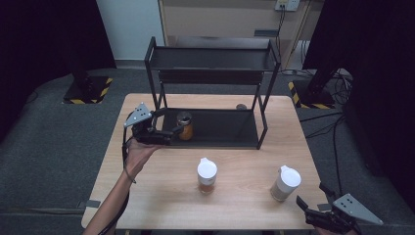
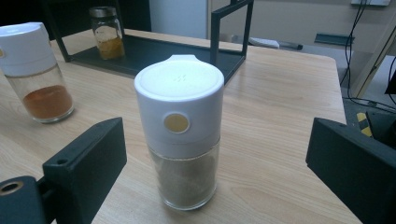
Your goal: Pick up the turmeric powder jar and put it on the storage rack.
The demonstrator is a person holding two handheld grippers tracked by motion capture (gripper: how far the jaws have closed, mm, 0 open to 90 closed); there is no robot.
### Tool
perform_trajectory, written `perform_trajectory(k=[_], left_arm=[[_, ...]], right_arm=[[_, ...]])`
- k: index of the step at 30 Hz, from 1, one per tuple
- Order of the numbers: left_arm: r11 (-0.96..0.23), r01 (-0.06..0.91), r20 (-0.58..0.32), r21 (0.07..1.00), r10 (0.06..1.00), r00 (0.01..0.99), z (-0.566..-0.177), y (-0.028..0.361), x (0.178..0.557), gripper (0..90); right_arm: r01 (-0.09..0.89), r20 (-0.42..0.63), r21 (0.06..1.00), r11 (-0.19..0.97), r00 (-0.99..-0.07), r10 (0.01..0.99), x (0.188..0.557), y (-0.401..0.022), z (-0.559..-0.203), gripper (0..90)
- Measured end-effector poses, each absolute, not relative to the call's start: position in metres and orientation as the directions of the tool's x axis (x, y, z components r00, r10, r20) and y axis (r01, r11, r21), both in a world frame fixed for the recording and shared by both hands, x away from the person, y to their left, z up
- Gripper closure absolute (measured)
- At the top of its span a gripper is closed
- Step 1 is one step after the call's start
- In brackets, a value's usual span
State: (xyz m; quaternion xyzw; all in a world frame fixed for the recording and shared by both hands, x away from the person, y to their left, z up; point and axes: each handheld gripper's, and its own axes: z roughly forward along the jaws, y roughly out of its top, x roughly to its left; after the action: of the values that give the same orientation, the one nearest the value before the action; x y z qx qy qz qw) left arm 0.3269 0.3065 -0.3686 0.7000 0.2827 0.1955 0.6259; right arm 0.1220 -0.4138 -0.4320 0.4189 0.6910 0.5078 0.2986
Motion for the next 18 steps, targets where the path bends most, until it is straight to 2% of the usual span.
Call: perform_trajectory(k=[7, 18], left_arm=[[-0.06, 0.123, -0.06, 0.991, 0.622, 0.781, -0.372, 0.315, 0.306, 3.7], [-0.042, 0.127, -0.076, 0.991, 0.605, 0.793, -0.386, 0.335, 0.276, 3.6]], right_arm=[[0.276, 0.012, 0.952, 0.134, -0.469, 0.883, 0.122, -0.413, -0.432, 5.3], [0.276, 0.009, 0.951, 0.137, -0.469, 0.883, 0.122, -0.412, -0.431, 5.2]])
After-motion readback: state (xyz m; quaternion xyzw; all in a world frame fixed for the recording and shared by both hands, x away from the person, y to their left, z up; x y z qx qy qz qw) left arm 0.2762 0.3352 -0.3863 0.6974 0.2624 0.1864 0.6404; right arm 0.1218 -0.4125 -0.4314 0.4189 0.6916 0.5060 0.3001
